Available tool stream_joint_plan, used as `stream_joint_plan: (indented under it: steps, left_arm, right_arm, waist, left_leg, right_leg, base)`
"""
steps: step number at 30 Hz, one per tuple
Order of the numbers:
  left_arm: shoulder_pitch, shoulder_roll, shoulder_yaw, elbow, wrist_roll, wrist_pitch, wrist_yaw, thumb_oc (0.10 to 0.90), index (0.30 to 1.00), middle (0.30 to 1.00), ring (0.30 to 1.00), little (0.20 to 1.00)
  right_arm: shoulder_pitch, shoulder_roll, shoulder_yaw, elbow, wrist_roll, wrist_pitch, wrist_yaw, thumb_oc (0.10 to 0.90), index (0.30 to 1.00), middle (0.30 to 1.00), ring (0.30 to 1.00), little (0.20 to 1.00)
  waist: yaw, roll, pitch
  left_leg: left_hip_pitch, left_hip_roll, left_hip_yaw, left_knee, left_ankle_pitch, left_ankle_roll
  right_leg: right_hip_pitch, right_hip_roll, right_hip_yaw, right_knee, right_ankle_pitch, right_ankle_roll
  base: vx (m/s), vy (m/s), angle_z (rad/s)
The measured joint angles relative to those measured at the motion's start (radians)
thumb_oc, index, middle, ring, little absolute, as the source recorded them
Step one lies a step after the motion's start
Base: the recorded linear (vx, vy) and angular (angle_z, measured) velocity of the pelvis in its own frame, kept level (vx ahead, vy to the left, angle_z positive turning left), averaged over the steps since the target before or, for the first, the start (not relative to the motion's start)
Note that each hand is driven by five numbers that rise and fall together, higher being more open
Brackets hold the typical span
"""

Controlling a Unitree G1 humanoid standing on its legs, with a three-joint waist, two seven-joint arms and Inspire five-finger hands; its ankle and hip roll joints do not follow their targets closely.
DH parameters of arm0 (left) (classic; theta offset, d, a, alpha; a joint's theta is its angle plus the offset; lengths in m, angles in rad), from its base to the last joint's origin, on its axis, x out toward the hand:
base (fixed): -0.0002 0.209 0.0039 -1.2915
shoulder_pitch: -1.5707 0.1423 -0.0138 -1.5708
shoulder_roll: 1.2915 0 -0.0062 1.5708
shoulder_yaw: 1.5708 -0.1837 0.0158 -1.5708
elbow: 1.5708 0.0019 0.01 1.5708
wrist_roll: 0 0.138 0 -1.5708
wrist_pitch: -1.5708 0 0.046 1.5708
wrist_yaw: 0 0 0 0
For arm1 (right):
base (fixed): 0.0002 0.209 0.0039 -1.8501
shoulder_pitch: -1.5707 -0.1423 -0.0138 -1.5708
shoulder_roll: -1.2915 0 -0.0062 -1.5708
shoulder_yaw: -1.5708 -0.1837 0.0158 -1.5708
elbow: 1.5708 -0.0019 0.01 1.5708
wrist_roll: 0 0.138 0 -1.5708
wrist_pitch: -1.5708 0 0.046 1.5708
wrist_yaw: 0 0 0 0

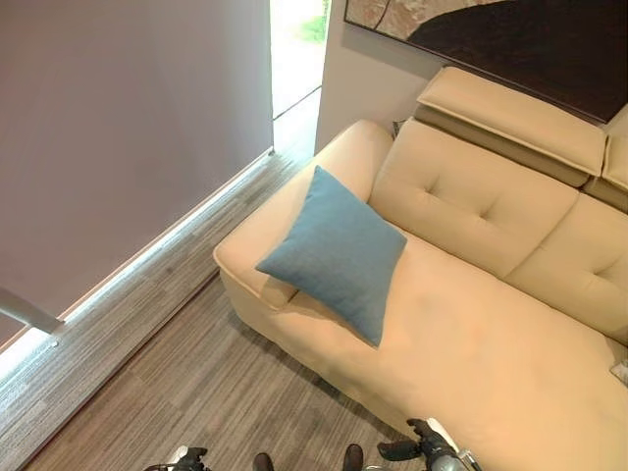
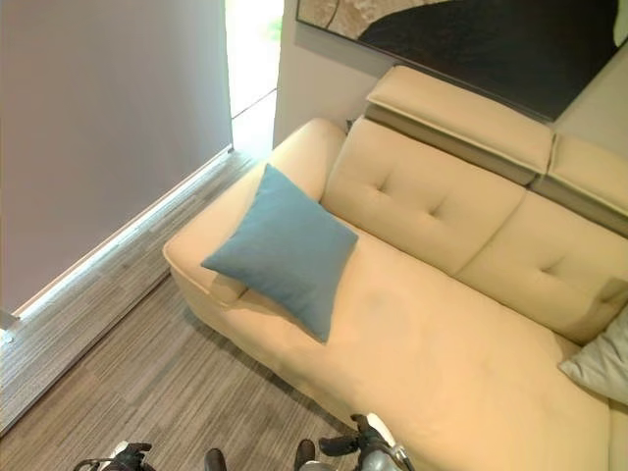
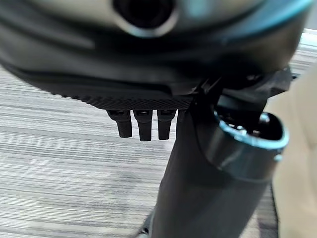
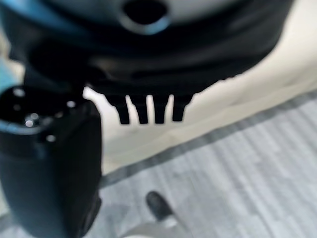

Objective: Pick up all the scattered cushions and arrange them neatly on the sofa.

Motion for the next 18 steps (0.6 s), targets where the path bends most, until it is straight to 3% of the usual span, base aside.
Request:
stream_joint_plan:
  steps: [3,5,7,8,14,18]
  left_arm:
    - [-0.028,-0.01,0.0,-0.01,0.007,-0.007,-0.001,0.8,0.9,0.9,0.9,0.9]
    - [-0.037,-0.01,0.0,-0.019,0.007,-0.009,0.0,0.8,0.9,0.9,0.9,0.9]
    - [-0.037,-0.01,0.001,-0.029,0.006,-0.01,0.002,0.8,0.9,0.9,0.9,0.9]
    - [-0.035,-0.01,0.001,-0.028,0.005,-0.009,0.002,0.8,0.9,0.9,0.9,0.9]
    - [-0.036,-0.038,0.006,-0.037,-0.018,-0.017,0.002,0.8,0.9,0.9,0.9,0.9]
    - [-0.011,-0.054,0.059,-0.034,-0.094,-0.017,0.005,0.8,0.9,0.9,0.9,0.9]
  right_arm:
    - [0.023,-0.01,-0.013,0.001,0.002,0.004,-0.007,0.8,0.9,0.9,0.9,0.9]
    - [0.033,-0.005,-0.013,0.002,0.003,0.003,-0.008,0.8,0.9,0.9,0.9,0.9]
    - [0.025,0.0,-0.018,0.002,0.003,0.004,-0.018,0.8,0.9,0.9,0.9,0.9]
    - [0.026,-0.002,-0.018,0.001,0.003,0.004,-0.022,0.8,0.9,0.9,0.9,0.9]
    - [0.027,-0.02,-0.02,-0.002,0.006,0.002,-0.03,0.8,0.9,0.9,0.9,0.9]
    - [0.023,-0.021,-0.02,-0.02,0.013,-0.007,-0.03,0.8,0.9,0.9,0.9,0.9]
  waist:
    - [-0.015,0.0,0.0]
    - [-0.011,-0.001,-0.001]
    - [-0.01,0.006,0.003]
    - [-0.012,0.007,0.002]
    - [-0.007,0.054,0.013]
    - [-0.007,0.096,0.002]
  left_leg:
    - [0.015,0.01,0.024,0.0,-0.009,-0.034]
    - [0.022,0.019,0.048,0.0,-0.013,-0.038]
    - [0.031,0.029,0.08,0.0,-0.02,-0.042]
    - [0.035,0.029,0.082,0.001,-0.02,-0.043]
    - [0.043,0.039,0.051,0.013,-0.024,-0.039]
    - [0.05,0.039,0.049,0.016,-0.029,-0.038]
  right_leg:
    - [-0.005,0.009,-0.007,-0.004,0.005,-0.007]
    - [-0.012,0.01,-0.01,-0.004,0.009,-0.013]
    - [-0.033,-0.006,-0.113,0.02,0.013,-0.018]
    - [-0.027,-0.005,-0.124,0.018,0.016,-0.023]
    - [0.015,0.01,-0.133,-0.003,0.0,-0.024]
    - [0.024,0.017,-0.139,-0.001,-0.011,-0.029]
  base:
    - [0.15,-0.008,-0.26]
    - [0.16,-0.031,-0.4]
    - [0.13,-0.041,-0.42]
    - [0.15,-0.051,-0.18]
    - [0.18,-0.082,0.11]
    - [0.2,-0.113,0.02]
